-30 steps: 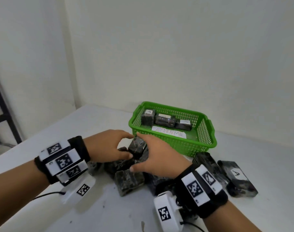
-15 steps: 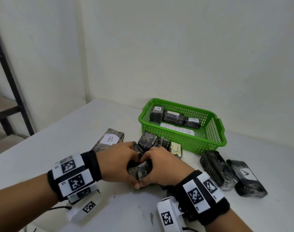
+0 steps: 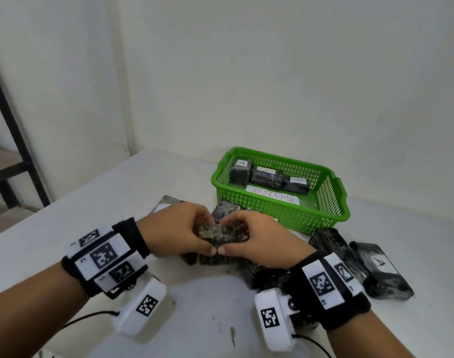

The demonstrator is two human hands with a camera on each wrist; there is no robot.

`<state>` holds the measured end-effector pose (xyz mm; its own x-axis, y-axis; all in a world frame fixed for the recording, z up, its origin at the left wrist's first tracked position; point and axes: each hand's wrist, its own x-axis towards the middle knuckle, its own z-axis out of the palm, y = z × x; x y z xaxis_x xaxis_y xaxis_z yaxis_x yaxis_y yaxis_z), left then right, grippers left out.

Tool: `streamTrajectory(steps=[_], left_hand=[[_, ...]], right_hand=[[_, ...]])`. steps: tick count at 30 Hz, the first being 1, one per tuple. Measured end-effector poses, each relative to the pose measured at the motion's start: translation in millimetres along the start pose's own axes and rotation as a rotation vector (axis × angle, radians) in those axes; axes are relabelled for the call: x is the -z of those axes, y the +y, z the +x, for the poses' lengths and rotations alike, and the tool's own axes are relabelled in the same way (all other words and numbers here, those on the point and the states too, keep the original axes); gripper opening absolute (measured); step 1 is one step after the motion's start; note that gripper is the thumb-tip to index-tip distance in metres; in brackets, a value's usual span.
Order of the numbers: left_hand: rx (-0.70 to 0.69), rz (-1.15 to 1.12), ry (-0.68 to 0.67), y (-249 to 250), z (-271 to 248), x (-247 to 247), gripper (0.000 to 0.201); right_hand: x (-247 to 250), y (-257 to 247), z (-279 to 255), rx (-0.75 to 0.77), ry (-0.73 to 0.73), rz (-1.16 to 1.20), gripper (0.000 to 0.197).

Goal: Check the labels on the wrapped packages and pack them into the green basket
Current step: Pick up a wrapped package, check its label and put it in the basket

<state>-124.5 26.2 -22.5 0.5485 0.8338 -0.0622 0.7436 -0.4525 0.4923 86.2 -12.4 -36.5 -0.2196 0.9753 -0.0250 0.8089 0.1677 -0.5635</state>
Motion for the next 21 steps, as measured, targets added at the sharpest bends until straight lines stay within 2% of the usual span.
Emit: streamTrajectory(steps=[5, 8, 10, 14, 18, 19, 21], left_hand=[[-0.066, -0.362, 0.127, 2, 18, 20, 0.04], [-0.095, -0.603, 0.164, 9, 35, 22, 0.038], [-0.112, -0.694, 0.175, 14, 48, 17, 0.037], [-0.129, -0.824, 0.2, 24, 73, 3, 0.047], [-0.12, -0.938, 0.186, 36, 95, -6, 0.07], [-0.118, -0.961, 0.198, 37, 102, -8, 0.065], [-0.108, -0.953, 0.256, 43, 109, -10, 0.037]], right_hand=[[14, 11, 13, -0.028, 0.151, 0.354, 0.06], [26, 14, 17, -0.013, 0.265, 0.515, 0.041], [35, 19, 18, -0.01, 0.303, 0.612, 0.039], [44, 36, 23, -0.032, 0.359, 0.777, 0.047], [52, 53, 23, -0.043, 0.489, 0.814, 0.029], [54, 56, 23, -0.046, 0.507, 0.805, 0.026], [57, 61, 23, -0.039, 0.519, 0.791, 0.029]])
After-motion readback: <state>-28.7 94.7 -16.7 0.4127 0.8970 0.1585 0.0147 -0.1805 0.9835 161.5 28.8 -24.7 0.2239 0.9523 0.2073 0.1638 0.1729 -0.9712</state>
